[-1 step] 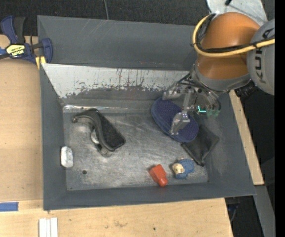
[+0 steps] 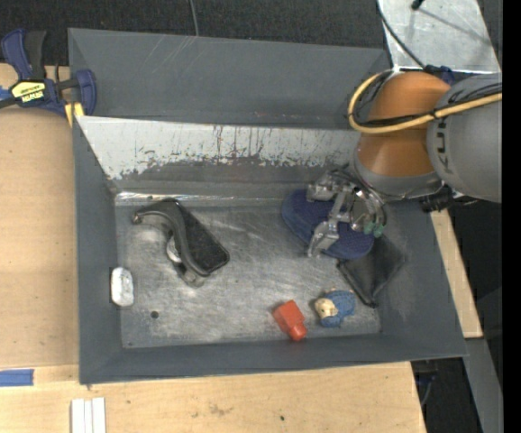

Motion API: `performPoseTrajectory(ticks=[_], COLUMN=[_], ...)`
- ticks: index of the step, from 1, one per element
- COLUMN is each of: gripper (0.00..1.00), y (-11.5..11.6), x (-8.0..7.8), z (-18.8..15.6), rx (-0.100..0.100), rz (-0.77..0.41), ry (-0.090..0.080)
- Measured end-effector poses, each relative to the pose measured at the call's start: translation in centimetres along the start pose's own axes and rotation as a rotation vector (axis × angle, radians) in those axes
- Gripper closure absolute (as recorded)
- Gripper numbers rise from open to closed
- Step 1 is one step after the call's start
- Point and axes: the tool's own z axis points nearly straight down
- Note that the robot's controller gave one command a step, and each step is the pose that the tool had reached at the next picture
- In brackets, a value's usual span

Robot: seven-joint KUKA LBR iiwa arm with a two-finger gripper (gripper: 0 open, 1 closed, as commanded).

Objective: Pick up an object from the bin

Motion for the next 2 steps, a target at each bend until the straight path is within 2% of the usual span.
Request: performPoseTrajectory(ticks=[1, 2], gripper=[1.0, 1.0], y=[-0.1, -5.4], x=[-0.4, -0.5], z=[-0.3, -13.1], rx=[0.0, 0.008], rz=[0.002, -0.316], ry=[-0.017, -0.002])
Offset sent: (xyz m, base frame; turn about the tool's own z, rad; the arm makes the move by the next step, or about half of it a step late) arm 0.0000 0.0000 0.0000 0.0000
